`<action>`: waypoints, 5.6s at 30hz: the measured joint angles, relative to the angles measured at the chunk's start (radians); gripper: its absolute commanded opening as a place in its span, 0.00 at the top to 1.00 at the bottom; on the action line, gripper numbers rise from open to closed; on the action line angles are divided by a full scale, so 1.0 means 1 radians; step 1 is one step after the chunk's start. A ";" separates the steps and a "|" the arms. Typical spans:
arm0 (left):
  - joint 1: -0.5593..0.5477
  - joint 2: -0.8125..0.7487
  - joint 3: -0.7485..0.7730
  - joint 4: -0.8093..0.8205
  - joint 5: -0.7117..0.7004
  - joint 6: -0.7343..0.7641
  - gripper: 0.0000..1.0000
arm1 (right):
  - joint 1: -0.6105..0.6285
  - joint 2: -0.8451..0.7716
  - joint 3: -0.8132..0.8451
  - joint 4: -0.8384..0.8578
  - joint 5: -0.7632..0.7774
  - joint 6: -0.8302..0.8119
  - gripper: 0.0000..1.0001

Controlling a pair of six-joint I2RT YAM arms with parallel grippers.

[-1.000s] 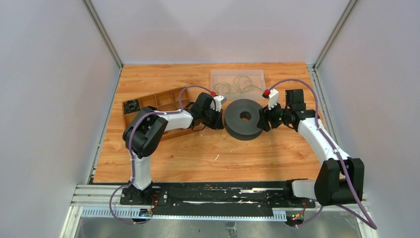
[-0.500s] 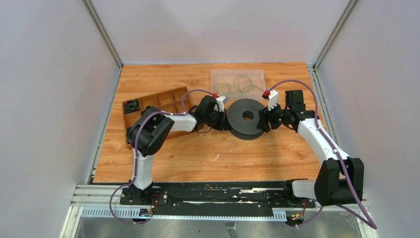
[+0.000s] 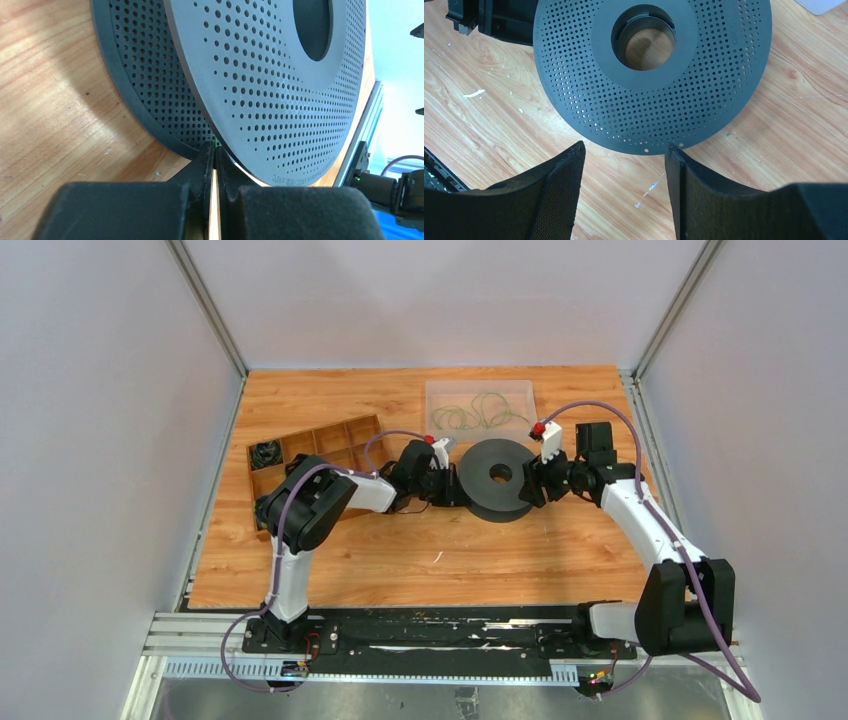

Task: Wrap the cables
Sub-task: Wrap the cable around the cable reel.

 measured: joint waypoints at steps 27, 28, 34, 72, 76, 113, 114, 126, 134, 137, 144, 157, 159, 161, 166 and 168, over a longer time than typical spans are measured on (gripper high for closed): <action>-0.007 0.003 -0.064 0.127 0.089 -0.076 0.48 | 0.000 -0.011 -0.010 0.000 0.020 0.000 0.41; -0.005 -0.003 -0.071 0.127 0.091 -0.072 0.47 | 0.000 -0.011 -0.010 0.000 0.020 0.000 0.41; 0.014 -0.032 -0.099 0.126 0.101 -0.050 0.43 | 0.000 -0.011 -0.010 0.000 0.020 -0.001 0.41; 0.068 -0.053 -0.044 -0.039 0.017 0.090 0.70 | 0.000 -0.011 -0.026 0.001 0.020 -0.001 0.41; 0.068 -0.051 -0.036 -0.042 0.012 0.090 0.71 | 0.000 -0.011 -0.027 0.001 0.020 -0.001 0.41; 0.073 0.095 0.122 -0.008 0.097 -0.108 1.00 | 0.000 -0.011 -0.033 0.001 0.020 -0.001 0.41; 0.073 0.104 0.124 0.000 0.103 -0.126 1.00 | 0.000 -0.011 -0.033 0.001 0.020 -0.001 0.41; 0.072 0.181 0.129 0.131 0.160 -0.332 1.00 | 0.000 -0.011 -0.044 0.026 0.021 0.000 0.41; 0.066 0.234 0.131 0.254 0.183 -0.482 0.99 | 0.000 -0.013 -0.044 0.027 0.022 0.000 0.41; 0.066 0.240 0.131 0.291 0.185 -0.525 0.98 | 0.000 -0.016 -0.044 0.028 0.023 0.000 0.41; 0.060 0.264 0.148 0.374 0.187 -0.602 0.97 | 0.000 -0.016 -0.044 0.029 0.025 0.000 0.41; 0.033 0.304 0.151 0.395 0.200 -0.637 0.82 | 0.000 -0.016 -0.047 0.031 0.031 0.000 0.41; 0.033 0.304 0.151 0.395 0.201 -0.636 0.79 | 0.000 -0.016 -0.047 0.031 0.031 0.000 0.41; 0.033 0.304 0.148 0.396 0.202 -0.632 0.77 | 0.000 -0.016 -0.048 0.031 0.031 0.000 0.41; 0.033 0.303 0.143 0.404 0.206 -0.629 0.70 | 0.000 -0.016 -0.048 0.031 0.032 0.000 0.41; 0.033 0.299 0.133 0.413 0.207 -0.628 0.67 | 0.000 -0.016 -0.048 0.031 0.032 0.000 0.41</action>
